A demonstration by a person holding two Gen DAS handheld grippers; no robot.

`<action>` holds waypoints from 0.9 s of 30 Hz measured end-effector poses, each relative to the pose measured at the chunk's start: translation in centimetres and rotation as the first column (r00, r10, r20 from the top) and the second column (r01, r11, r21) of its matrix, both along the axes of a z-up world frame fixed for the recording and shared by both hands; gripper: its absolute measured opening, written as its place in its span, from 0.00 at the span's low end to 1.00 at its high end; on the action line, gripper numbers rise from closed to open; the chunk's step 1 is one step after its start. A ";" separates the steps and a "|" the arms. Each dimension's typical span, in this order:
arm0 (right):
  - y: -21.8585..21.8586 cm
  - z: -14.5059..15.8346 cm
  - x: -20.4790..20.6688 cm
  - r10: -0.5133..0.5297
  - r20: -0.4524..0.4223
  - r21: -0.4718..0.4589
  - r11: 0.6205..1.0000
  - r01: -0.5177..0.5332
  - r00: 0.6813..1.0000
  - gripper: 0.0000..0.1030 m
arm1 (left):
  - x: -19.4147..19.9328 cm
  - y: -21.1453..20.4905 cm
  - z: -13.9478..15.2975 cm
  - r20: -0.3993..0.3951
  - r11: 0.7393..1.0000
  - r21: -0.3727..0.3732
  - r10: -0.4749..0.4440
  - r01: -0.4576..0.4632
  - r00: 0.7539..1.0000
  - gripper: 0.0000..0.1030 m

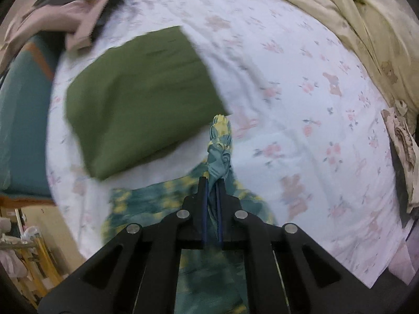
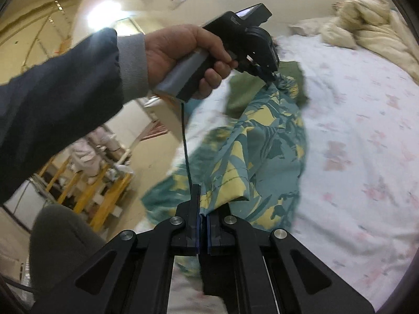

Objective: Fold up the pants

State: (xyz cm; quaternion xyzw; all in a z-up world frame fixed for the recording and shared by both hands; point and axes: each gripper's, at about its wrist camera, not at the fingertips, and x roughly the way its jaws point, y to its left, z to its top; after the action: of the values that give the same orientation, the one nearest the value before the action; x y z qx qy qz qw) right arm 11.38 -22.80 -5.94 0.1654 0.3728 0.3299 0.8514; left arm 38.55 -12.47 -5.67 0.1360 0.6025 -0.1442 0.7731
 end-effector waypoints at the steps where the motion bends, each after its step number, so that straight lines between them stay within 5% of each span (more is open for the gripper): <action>1: 0.9 0.2 0.3 0.017 -0.003 0.004 1.000 -0.017 1.000 0.03 | -0.1 1.9 0.3 0.009 1.000 0.000 0.011 -0.011 1.000 0.03; 10: 14.2 -0.6 3.7 0.172 -0.069 -0.070 0.982 -0.177 0.983 0.03 | 1.3 13.3 -4.8 0.015 0.993 0.076 0.088 -0.089 0.996 0.03; 17: 17.7 -4.6 5.5 0.180 -0.178 -0.126 0.971 -0.204 0.967 0.03 | 2.1 17.0 -9.1 0.036 0.988 0.060 0.141 -0.143 0.989 0.08; 18: 17.9 -4.7 5.6 0.179 -0.185 -0.130 0.970 -0.204 0.966 0.03 | 2.3 17.7 -9.3 0.023 0.985 0.038 0.168 -0.169 0.985 0.12; 20: 18.3 -4.9 5.7 0.178 -0.195 -0.137 0.969 -0.207 0.964 0.03 | 2.4 19.7 -9.0 -0.020 0.974 -0.036 0.221 -0.222 0.975 0.49; 21: 18.4 -5.0 5.8 0.177 -0.196 -0.145 0.968 -0.207 0.965 0.03 | 2.1 20.5 -8.6 -0.023 0.971 -0.058 0.230 -0.231 0.973 0.55; 27: 21.4 -4.8 5.3 0.211 -0.178 -0.181 0.953 -0.242 0.961 0.05 | -2.5 27.2 -3.6 0.050 0.970 -0.113 0.224 -0.217 0.973 0.59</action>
State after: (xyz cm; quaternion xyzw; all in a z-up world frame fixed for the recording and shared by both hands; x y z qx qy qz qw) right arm 16.70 -1.37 -10.70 0.0601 0.4863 0.3722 0.7883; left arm 36.09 14.73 -9.26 0.0310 0.5809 -0.0853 0.8089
